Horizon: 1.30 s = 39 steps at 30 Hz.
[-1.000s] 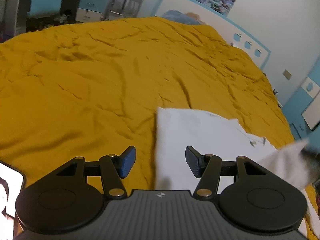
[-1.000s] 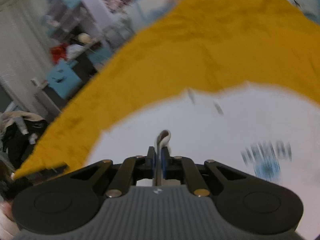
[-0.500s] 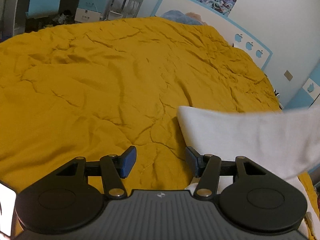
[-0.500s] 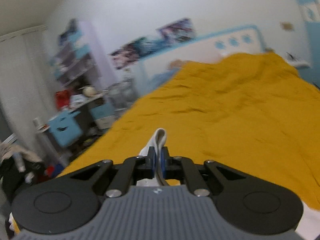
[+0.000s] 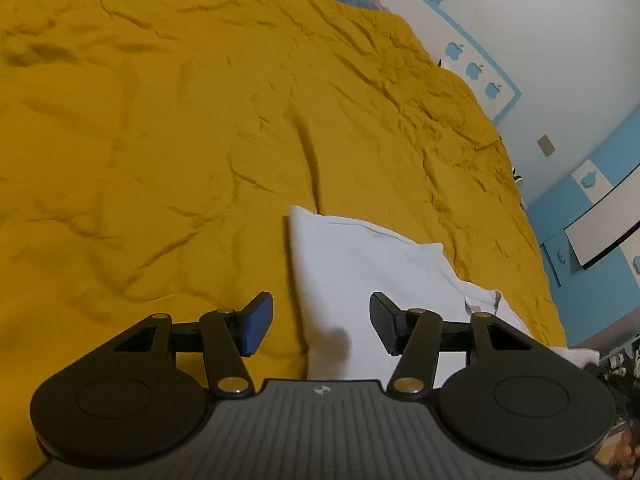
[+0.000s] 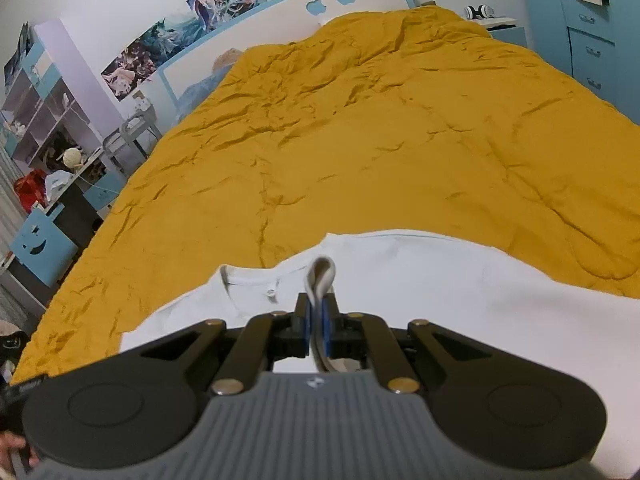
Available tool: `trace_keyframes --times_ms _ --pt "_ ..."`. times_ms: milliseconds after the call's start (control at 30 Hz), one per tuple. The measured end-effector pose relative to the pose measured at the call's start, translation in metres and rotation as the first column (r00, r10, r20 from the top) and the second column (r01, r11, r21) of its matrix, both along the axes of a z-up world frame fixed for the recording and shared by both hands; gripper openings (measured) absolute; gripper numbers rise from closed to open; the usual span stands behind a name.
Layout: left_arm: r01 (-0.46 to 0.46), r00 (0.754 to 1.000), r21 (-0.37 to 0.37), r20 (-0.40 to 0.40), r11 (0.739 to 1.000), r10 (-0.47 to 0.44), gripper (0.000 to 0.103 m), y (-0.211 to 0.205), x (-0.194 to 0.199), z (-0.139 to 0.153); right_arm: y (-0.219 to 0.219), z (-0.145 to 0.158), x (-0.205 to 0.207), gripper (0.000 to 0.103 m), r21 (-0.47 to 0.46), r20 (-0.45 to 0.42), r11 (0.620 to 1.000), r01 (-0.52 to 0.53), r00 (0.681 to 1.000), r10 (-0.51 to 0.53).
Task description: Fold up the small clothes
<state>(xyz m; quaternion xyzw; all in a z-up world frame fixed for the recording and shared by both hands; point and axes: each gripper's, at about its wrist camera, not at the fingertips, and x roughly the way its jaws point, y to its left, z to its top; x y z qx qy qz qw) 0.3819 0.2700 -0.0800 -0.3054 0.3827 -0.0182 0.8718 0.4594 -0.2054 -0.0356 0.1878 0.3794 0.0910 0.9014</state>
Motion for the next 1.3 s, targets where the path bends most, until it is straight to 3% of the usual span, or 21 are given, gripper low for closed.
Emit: trace_keyframes --times_ms 100,133,200,300,367,467,600,700,800,867,900,933,967,1033,1233,1267,1300 --pt "0.007 0.999 -0.011 -0.048 1.000 -0.007 0.061 -0.006 0.022 -0.015 0.002 -0.005 0.003 0.000 -0.001 0.000 1.000 -0.004 1.000 0.004" --pt "0.012 0.998 0.003 -0.063 1.000 -0.012 0.038 -0.009 0.026 -0.019 -0.005 -0.009 0.002 0.000 0.002 -0.004 1.000 -0.003 1.000 0.003" --pt "0.033 0.997 0.028 -0.067 0.999 -0.031 0.006 -0.009 0.030 -0.021 -0.016 -0.013 0.002 0.000 0.029 -0.014 1.000 -0.003 1.000 0.004" --pt "0.064 0.998 0.015 -0.005 0.998 -0.064 0.004 -0.002 0.027 -0.010 -0.027 -0.011 0.001 0.000 0.069 -0.022 0.998 -0.011 1.000 0.012" --pt "0.102 0.994 0.043 0.028 0.994 -0.104 0.004 0.000 0.027 0.001 -0.036 -0.005 0.000 0.000 0.141 -0.011 0.990 -0.024 1.000 0.026" --pt "0.128 0.992 0.134 -0.007 0.983 -0.128 0.004 -0.001 0.034 0.003 -0.051 -0.004 -0.001 0.000 0.202 -0.017 0.979 0.011 1.000 -0.008" --pt "0.151 0.987 0.196 -0.087 0.969 -0.137 0.004 -0.010 0.045 -0.015 -0.057 -0.041 0.016 0.000 0.078 -0.123 0.993 0.083 0.990 -0.073" --pt "0.143 0.988 0.207 -0.094 0.968 -0.126 0.004 -0.013 0.042 -0.025 -0.058 -0.071 0.025 0.001 0.027 -0.175 0.993 0.114 0.979 -0.108" --pt "0.117 0.990 0.196 -0.097 0.974 -0.100 0.018 -0.008 0.036 -0.017 -0.061 -0.084 0.029 0.009 0.027 -0.180 0.991 0.133 0.976 -0.126" --pt "0.112 0.991 0.203 -0.094 0.973 -0.095 0.038 -0.005 0.030 -0.007 -0.065 -0.083 0.026 0.011 0.040 -0.178 0.987 0.154 0.973 -0.145" --pt "0.115 0.991 0.199 -0.092 0.973 -0.098 0.054 -0.005 0.024 -0.002 -0.067 -0.080 0.022 0.018 0.062 -0.166 0.986 0.154 0.976 -0.142" --pt "0.121 0.990 0.192 -0.095 0.974 -0.105 0.062 -0.005 0.021 0.003 -0.069 -0.077 0.021 0.024 0.076 -0.160 0.986 0.152 0.977 -0.138" --pt "0.138 0.988 0.178 -0.095 0.974 -0.123 0.063 -0.005 0.015 0.005 -0.072 -0.077 0.015 0.033 0.086 -0.153 0.985 0.149 0.979 -0.135" --pt "0.166 0.983 0.157 -0.102 0.974 -0.151 0.068 -0.008 0.005 0.008 -0.072 -0.074 0.001 0.034 0.095 -0.150 0.986 0.138 0.981 -0.123" --pt "0.172 0.974 0.130 -0.168 0.977 -0.149 0.069 -0.014 -0.024 -0.008 -0.073 -0.087 -0.033 0.028 0.115 -0.161 0.983 0.142 0.979 -0.122" --pt "0.162 0.977 0.122 -0.162 0.979 -0.141 0.067 -0.014 -0.028 -0.009 -0.072 -0.090 -0.034 0.020 0.115 -0.166 0.983 0.144 0.978 -0.124" --pt "0.157 0.978 0.114 -0.153 0.981 -0.139 0.055 -0.014 -0.032 -0.010 -0.070 -0.093 -0.033 0.012 0.111 -0.169 0.983 0.146 0.977 -0.126"
